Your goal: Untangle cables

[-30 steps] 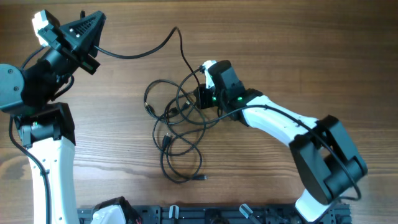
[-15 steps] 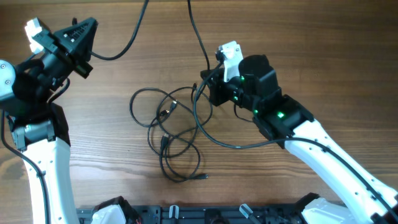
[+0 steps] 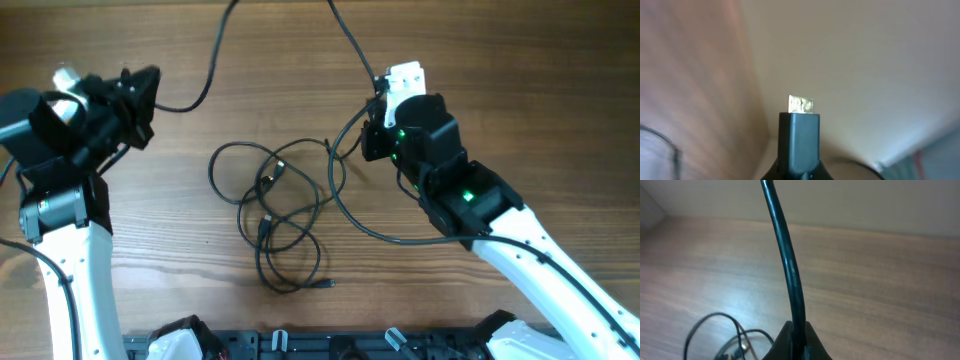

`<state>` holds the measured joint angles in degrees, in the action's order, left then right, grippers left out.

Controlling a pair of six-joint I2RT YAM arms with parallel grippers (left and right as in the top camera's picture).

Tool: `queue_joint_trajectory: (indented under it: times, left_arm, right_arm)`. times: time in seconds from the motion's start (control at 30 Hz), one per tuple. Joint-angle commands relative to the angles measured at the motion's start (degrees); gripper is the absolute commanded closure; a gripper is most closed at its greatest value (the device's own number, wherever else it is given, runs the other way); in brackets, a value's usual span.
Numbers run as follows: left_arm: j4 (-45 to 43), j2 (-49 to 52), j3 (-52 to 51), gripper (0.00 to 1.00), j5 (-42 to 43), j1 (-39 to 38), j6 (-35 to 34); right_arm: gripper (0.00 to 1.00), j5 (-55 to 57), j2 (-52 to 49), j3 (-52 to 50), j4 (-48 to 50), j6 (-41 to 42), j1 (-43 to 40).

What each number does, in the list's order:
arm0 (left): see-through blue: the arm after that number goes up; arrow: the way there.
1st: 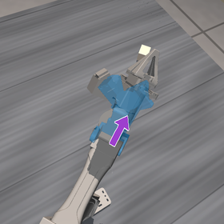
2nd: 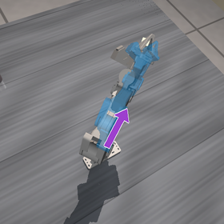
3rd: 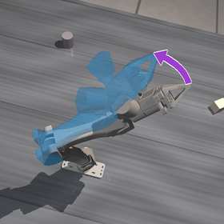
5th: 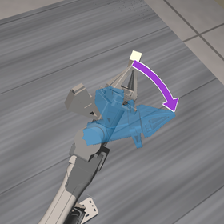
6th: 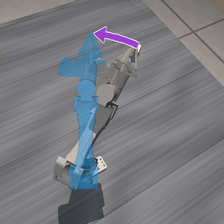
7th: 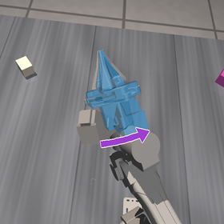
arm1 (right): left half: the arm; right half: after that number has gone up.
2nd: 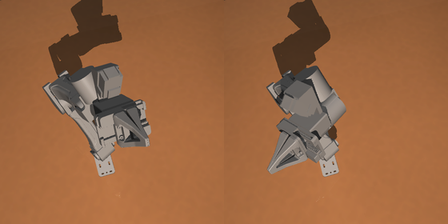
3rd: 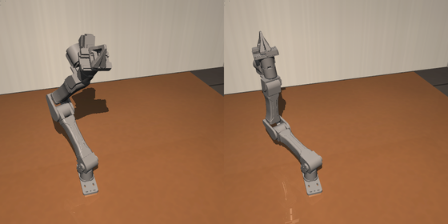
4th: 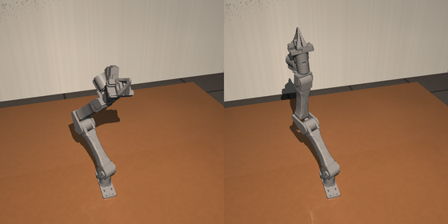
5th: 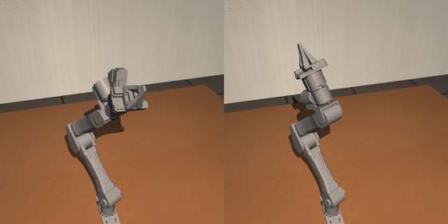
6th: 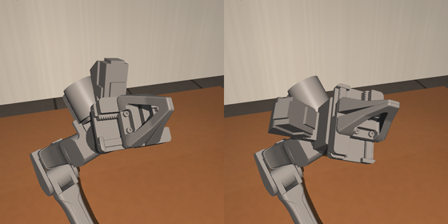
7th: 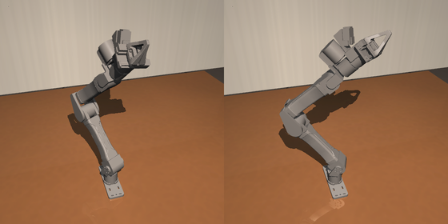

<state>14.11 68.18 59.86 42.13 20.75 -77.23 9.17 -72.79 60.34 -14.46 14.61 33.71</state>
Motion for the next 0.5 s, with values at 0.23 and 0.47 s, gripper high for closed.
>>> queue_joint_trajectory:
  times: [0.23, 0.47]
  left_arm:
    - [8.26, -0.68, 0.37, 0.96, -19.08, 0.42, 6.54]
    - [10.1, -0.68, 0.37, 0.96, -19.08, 0.37, 6.54]
  right_arm:
    - [0.96, -24.04, 6.91, 0.37, 2.69, 4.04, 0.13]
    - [0.96, -25.86, 5.6, 0.35, -8.07, 10.27, 0.13]
